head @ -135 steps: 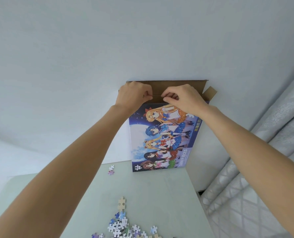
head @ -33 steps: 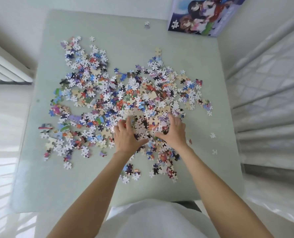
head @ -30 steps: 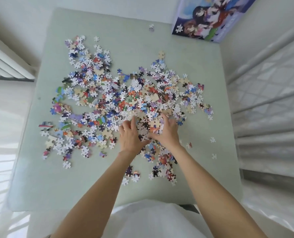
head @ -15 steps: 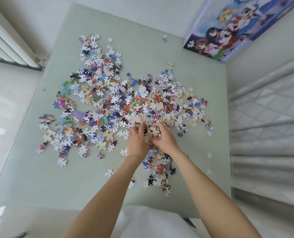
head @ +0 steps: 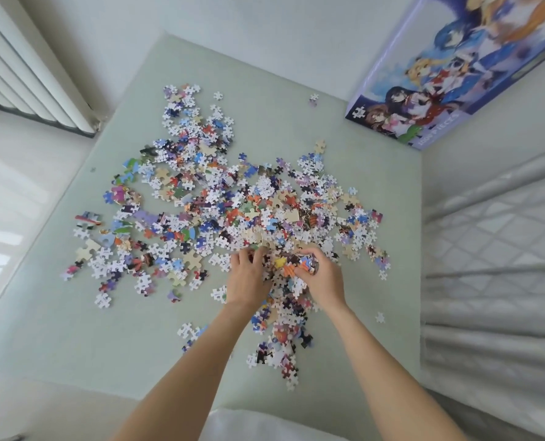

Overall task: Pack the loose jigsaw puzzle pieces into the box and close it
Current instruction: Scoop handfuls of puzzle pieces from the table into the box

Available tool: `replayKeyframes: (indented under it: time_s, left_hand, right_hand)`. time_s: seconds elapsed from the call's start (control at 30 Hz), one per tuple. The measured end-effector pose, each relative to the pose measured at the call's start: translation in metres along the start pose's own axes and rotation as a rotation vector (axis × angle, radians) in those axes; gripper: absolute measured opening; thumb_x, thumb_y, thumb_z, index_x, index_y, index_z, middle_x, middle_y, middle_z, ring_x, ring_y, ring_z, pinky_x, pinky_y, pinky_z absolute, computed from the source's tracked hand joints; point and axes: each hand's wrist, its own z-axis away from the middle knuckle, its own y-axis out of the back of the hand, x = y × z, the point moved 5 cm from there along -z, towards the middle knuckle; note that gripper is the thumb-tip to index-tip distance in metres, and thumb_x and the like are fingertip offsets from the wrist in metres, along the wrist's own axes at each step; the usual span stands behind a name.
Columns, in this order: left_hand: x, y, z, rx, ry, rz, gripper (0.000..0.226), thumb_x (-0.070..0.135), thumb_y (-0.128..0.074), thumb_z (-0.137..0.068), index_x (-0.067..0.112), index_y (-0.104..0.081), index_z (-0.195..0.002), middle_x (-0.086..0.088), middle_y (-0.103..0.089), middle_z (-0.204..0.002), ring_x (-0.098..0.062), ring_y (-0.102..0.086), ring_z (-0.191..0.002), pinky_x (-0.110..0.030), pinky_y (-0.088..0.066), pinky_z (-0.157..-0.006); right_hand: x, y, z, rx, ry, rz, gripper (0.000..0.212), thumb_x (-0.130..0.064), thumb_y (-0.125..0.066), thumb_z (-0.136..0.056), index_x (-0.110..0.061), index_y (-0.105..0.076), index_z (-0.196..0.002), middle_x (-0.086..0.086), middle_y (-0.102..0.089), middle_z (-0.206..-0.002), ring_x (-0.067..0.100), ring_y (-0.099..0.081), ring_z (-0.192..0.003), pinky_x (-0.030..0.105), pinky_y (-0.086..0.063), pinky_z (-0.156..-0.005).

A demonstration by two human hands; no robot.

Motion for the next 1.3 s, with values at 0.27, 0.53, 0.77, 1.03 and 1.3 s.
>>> replayKeyframes:
  time_s: [0.27,0.53,0.77,1.03,1.3]
  left_hand:
    - [0.014,-0.008,-0.002,-0.077,0.059,-0.12,0.089,0.05,-0.068,-0.073,0.022,-0.019,-0.141,-0.01,-0.029,-0.136,-0.031,-0.026,-0.127,-0.039,-0.029,-0.109]
    - [0.013,-0.002,-0.003,-0.105,0.084,-0.028,0.077,0.025,-0.076,-0.073,0.029,-0.031,-0.135,-0.005,-0.037,-0.137,-0.027,-0.038,-0.124,-0.04,-0.037,-0.106]
    - [0.006,0.007,-0.009,-0.072,0.125,-0.009,0.045,0.026,-0.065,-0.081,0.019,-0.046,-0.122,-0.004,-0.052,-0.115,-0.02,-0.054,-0.094,-0.031,-0.051,-0.08]
    - [-0.003,0.024,-0.008,-0.023,0.118,0.045,0.039,-0.002,-0.052,-0.085,0.011,-0.057,-0.122,-0.009,-0.061,-0.122,-0.02,-0.063,-0.099,-0.025,-0.05,-0.089]
    - [-0.009,0.059,0.006,0.018,0.07,0.17,0.022,0.008,-0.059,-0.086,0.016,-0.066,-0.106,0.0,-0.066,-0.114,-0.012,-0.064,-0.067,-0.014,-0.051,-0.063]
  right_hand:
    - [0.022,0.019,-0.004,0.035,-0.058,-0.006,0.03,-0.023,-0.07,-0.082,-0.019,-0.057,-0.109,-0.001,-0.064,-0.114,0.014,-0.057,-0.092,0.026,-0.044,-0.082]
    - [0.032,0.018,0.0,0.007,-0.064,-0.092,0.034,-0.029,-0.071,-0.08,-0.018,-0.058,-0.11,-0.002,-0.063,-0.115,0.018,-0.055,-0.107,0.029,-0.042,-0.089]
    - [0.042,0.024,-0.004,0.031,-0.068,-0.111,0.031,-0.027,-0.07,-0.082,-0.02,-0.057,-0.109,-0.001,-0.062,-0.113,0.017,-0.056,-0.104,0.027,-0.044,-0.086]
    - [0.035,0.021,-0.005,0.012,-0.028,-0.106,0.031,-0.026,-0.07,-0.082,-0.02,-0.057,-0.11,-0.001,-0.065,-0.109,0.006,-0.044,-0.07,0.025,-0.041,-0.075]
    - [0.013,0.027,0.0,-0.074,0.177,-0.045,0.031,-0.015,-0.067,-0.084,-0.021,-0.058,-0.113,-0.01,-0.059,-0.124,0.0,-0.048,-0.112,0.016,-0.034,-0.096]
